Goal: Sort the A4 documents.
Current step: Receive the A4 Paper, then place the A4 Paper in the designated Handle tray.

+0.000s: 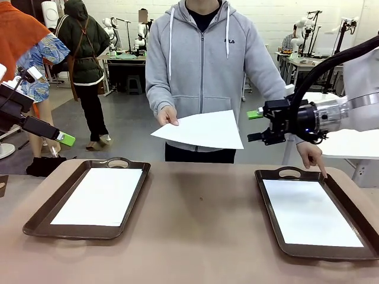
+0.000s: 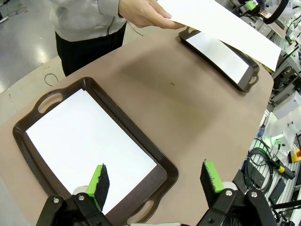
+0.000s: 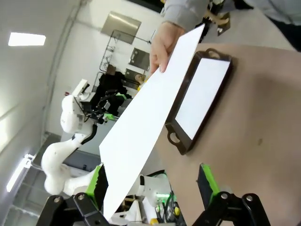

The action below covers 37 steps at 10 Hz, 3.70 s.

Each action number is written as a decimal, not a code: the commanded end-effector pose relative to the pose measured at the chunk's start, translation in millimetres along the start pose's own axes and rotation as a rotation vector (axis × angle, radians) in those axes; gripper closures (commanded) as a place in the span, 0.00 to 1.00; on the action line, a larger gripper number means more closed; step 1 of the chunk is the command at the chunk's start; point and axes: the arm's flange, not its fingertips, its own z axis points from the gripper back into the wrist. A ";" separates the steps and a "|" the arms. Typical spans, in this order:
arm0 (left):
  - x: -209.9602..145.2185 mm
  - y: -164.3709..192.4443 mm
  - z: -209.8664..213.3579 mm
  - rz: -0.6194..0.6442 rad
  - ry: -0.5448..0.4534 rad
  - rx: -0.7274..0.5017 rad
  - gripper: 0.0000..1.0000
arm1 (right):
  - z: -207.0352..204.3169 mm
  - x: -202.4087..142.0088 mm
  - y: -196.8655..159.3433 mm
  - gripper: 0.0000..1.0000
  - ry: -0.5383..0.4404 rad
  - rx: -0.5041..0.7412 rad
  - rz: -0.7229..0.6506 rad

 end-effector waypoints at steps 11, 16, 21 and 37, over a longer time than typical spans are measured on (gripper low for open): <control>-0.1 0.6 -0.5 0.000 -0.005 -0.006 0.00 | -69.6 3.1 -7.8 0.00 -0.016 0.153 -0.191; -0.1 0.6 -0.5 0.000 -0.005 -0.006 0.00 | -66.4 5.6 -6.6 0.36 -0.025 0.158 -0.189; -0.1 0.6 -0.5 0.000 -0.005 -0.006 0.00 | -62.5 6.3 -7.3 0.89 -0.025 0.170 -0.204; -0.1 0.6 -0.5 0.000 -0.005 -0.006 0.00 | -60.1 0.3 -8.8 1.00 -0.008 0.142 -0.192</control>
